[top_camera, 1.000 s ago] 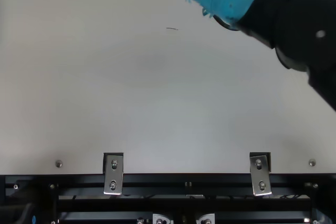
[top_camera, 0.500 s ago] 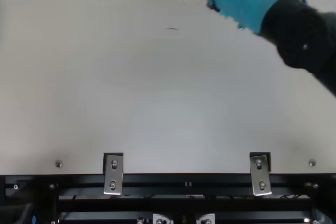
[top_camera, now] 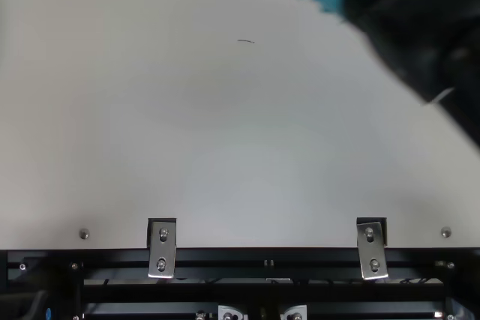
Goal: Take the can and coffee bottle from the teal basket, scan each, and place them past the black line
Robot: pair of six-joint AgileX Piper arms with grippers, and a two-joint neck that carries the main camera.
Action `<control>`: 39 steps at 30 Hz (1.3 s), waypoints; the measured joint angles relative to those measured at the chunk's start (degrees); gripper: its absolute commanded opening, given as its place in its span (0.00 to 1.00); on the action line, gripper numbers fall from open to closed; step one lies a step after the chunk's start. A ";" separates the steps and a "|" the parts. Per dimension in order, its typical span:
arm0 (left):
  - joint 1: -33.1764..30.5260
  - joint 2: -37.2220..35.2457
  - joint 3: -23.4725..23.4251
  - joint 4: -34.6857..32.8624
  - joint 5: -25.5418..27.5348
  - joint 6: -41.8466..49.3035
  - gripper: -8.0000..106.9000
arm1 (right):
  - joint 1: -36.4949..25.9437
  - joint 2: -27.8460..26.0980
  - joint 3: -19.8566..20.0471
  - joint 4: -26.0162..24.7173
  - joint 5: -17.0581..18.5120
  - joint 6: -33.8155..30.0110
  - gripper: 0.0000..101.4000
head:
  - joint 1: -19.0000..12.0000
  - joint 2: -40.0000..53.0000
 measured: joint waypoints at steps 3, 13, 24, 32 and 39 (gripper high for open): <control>0.00 0.00 0.00 0.00 0.00 0.00 0.85 | 3.08 2.05 -4.56 -5.35 5.71 3.19 0.00 | 0.29 0.00; 0.00 0.00 0.00 0.00 0.00 0.00 0.85 | 3.64 2.18 -7.01 -6.64 7.92 3.24 0.00 | 0.00 0.00; 0.00 0.00 0.00 0.00 0.00 0.00 0.85 | 1.65 3.88 -8.35 -3.44 10.01 -1.99 0.00 | 0.29 0.00; 0.00 0.00 0.00 0.00 0.00 0.00 0.85 | 0.98 6.37 -9.65 -3.29 12.21 -5.59 0.00 | 0.00 0.00; 0.00 0.00 0.00 0.00 0.00 0.00 0.85 | 1.22 9.06 -10.35 -6.04 14.46 -6.36 0.00 | 0.29 0.00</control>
